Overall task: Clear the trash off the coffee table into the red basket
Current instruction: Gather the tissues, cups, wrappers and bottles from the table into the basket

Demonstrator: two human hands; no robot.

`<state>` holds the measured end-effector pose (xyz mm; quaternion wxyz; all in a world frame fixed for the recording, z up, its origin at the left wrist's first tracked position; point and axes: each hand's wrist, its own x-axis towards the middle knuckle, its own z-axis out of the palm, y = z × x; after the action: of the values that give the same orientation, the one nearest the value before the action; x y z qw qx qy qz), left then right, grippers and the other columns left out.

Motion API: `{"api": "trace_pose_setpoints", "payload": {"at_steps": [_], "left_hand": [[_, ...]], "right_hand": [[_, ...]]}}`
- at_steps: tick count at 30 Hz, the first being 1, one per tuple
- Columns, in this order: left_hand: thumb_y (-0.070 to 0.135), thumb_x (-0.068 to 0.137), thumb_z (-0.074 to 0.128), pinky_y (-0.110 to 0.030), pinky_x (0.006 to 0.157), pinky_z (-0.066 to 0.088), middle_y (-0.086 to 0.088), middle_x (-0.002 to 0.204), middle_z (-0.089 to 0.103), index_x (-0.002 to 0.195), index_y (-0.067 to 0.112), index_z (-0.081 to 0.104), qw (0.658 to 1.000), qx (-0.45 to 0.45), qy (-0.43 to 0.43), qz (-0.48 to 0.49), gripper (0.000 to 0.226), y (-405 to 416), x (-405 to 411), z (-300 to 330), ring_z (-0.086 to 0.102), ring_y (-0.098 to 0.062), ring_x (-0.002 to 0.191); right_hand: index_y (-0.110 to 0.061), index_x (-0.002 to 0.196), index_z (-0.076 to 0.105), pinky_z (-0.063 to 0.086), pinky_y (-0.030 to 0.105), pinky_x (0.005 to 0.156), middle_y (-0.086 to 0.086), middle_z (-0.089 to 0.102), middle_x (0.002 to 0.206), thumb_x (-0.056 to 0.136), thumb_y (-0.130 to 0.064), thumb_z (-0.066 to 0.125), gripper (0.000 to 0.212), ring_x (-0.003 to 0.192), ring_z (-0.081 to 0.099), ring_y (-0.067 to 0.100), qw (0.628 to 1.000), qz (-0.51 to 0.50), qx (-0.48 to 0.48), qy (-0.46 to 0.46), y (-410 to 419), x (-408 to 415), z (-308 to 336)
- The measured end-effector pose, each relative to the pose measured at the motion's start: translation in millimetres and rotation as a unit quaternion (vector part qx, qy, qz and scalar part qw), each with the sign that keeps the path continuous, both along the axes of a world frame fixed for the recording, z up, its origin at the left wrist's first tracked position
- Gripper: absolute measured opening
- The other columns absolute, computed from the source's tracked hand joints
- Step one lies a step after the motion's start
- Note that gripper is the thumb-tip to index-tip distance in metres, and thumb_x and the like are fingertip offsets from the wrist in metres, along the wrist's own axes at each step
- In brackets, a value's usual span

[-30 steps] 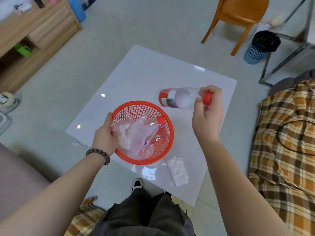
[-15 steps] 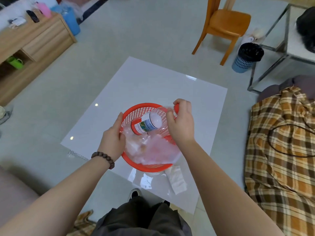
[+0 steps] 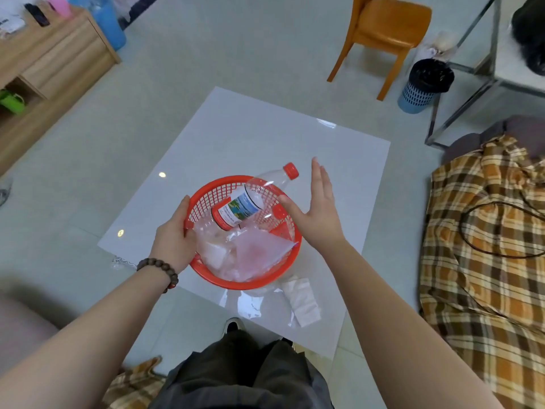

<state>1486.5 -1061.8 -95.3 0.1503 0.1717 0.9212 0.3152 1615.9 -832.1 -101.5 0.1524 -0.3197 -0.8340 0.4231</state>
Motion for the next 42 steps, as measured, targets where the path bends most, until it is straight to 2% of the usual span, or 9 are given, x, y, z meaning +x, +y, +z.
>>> {"api": "trace_pose_setpoints", "payload": {"at_steps": [3,8,10,17,22,28,34,39,42], "left_hand": [[0.002,0.089,0.042,-0.030,0.080,0.039,-0.018,0.122,0.058,0.145,0.022,0.028,1.000,-0.014,0.014,0.018,0.061,-2,-1,-9,0.056,-0.035,0.101],[0.000,0.087,0.044,-0.029,0.083,0.037,-0.017,0.123,0.057,0.144,0.021,0.029,0.999,-0.034,0.027,0.031,0.063,-6,0,-31,0.055,-0.035,0.104],[0.000,0.085,0.045,-0.024,0.082,0.036,-0.015,0.124,0.057,0.144,0.022,0.030,0.998,-0.048,0.033,0.032,0.064,-7,0,-42,0.055,-0.032,0.106],[0.003,0.082,0.047,0.005,0.079,0.023,-0.004,0.134,0.050,0.142,0.025,0.032,0.997,-0.060,0.036,0.024,0.065,-11,1,-72,0.038,0.008,0.099],[0.002,0.083,0.047,0.012,0.072,0.020,0.001,0.131,0.051,0.142,0.024,0.033,0.997,-0.055,0.045,0.015,0.065,-10,4,-75,0.036,0.011,0.097],[0.002,0.083,0.047,0.004,0.077,0.024,-0.005,0.131,0.053,0.142,0.024,0.032,0.996,-0.066,0.055,0.004,0.065,-10,4,-65,0.047,-0.005,0.105],[0.002,0.084,0.045,-0.013,0.079,0.031,-0.011,0.124,0.058,0.143,0.024,0.032,0.998,-0.048,0.051,0.011,0.064,-8,6,-45,0.054,-0.024,0.103],[0.003,0.085,0.044,-0.025,0.079,0.037,-0.017,0.120,0.059,0.143,0.023,0.031,0.999,-0.019,0.028,0.001,0.063,-1,7,-23,0.058,-0.032,0.099],[0.003,0.086,0.043,-0.025,0.082,0.036,-0.016,0.123,0.058,0.144,0.022,0.031,1.000,0.007,0.011,-0.015,0.062,7,6,-10,0.056,-0.033,0.105]], "right_hand": [[-0.047,0.144,0.005,0.017,0.037,0.114,-0.007,0.014,0.157,0.084,-0.070,0.035,0.071,0.144,0.011,0.011,0.999,-0.038,-0.005,-0.017,-5,40,-43],[-0.036,0.146,0.017,0.025,0.045,0.113,-0.002,0.015,0.157,0.088,-0.056,0.045,0.067,0.141,0.020,0.024,0.959,0.031,-0.003,-0.280,-27,109,-141],[-0.035,0.145,0.020,0.027,0.044,0.112,-0.002,0.015,0.157,0.088,-0.050,0.051,0.067,0.140,0.020,0.025,0.939,0.073,-0.024,-0.335,-40,127,-173],[-0.040,0.144,0.012,0.027,0.041,0.111,-0.002,0.006,0.157,0.088,-0.029,0.059,0.074,0.141,0.014,0.027,0.901,0.125,0.010,-0.415,-80,132,-233],[-0.032,0.139,0.025,0.036,0.038,0.097,0.003,0.019,0.148,0.076,0.002,0.058,0.079,0.129,0.024,0.030,0.888,0.124,0.065,-0.437,-85,118,-251],[-0.012,0.120,0.051,0.042,0.033,0.078,0.011,0.045,0.126,0.083,0.001,0.049,0.039,0.112,0.042,0.030,0.918,0.058,-0.002,-0.392,-63,95,-248],[-0.012,0.108,0.060,0.041,0.030,0.073,0.007,0.055,0.106,0.088,-0.013,0.053,0.021,0.094,0.054,0.028,0.980,-0.127,-0.037,-0.146,-35,62,-137],[-0.014,0.098,0.061,0.040,0.021,0.072,-0.003,0.052,0.094,0.082,-0.014,0.055,0.017,0.085,0.054,0.017,0.992,-0.117,0.002,0.056,-31,36,-6],[-0.014,0.100,0.063,0.037,0.012,0.073,-0.004,0.053,0.093,0.080,-0.015,0.058,0.020,0.086,0.052,0.013,0.993,-0.045,0.029,0.103,-46,19,51]]}}
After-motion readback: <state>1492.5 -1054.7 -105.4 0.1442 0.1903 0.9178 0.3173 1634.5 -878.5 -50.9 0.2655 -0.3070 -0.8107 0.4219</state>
